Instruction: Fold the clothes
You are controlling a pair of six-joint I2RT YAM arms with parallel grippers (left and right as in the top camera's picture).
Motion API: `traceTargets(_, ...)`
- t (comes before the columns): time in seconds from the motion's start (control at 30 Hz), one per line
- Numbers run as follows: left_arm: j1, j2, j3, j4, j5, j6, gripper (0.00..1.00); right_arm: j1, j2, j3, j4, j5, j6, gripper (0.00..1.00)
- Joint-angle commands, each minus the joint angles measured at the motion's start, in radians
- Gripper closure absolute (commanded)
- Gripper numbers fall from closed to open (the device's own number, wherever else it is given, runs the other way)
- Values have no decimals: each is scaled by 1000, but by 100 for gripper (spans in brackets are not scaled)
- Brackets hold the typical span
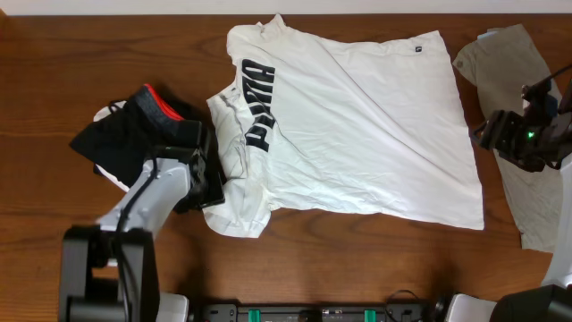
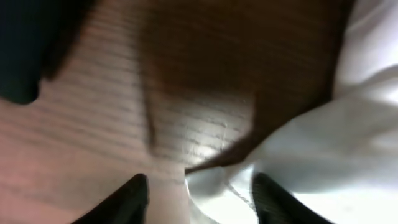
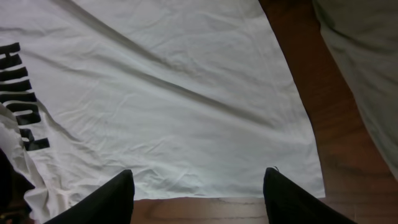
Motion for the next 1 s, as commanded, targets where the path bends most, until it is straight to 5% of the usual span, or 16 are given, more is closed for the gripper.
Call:
traceTargets(0.0,3,65,-19,1,-11,26,53,8,-10,-6,-3,2,-13,36)
traceTargets(0.23,3,122,-19,-57,9,29,94,11,30,-82,-2,187,79,33)
traceTargets(0.47,47,122,-19,-180,6,-23,94,11,105,-200,71,229,138,30)
traceTargets(0.73,120,121,-19,-237,8,-28,94,11,202,-339,191,256,229,39)
traceTargets(0.97,120,117,-18,-240,8,-28,94,11,258,-389,215,451,348,41)
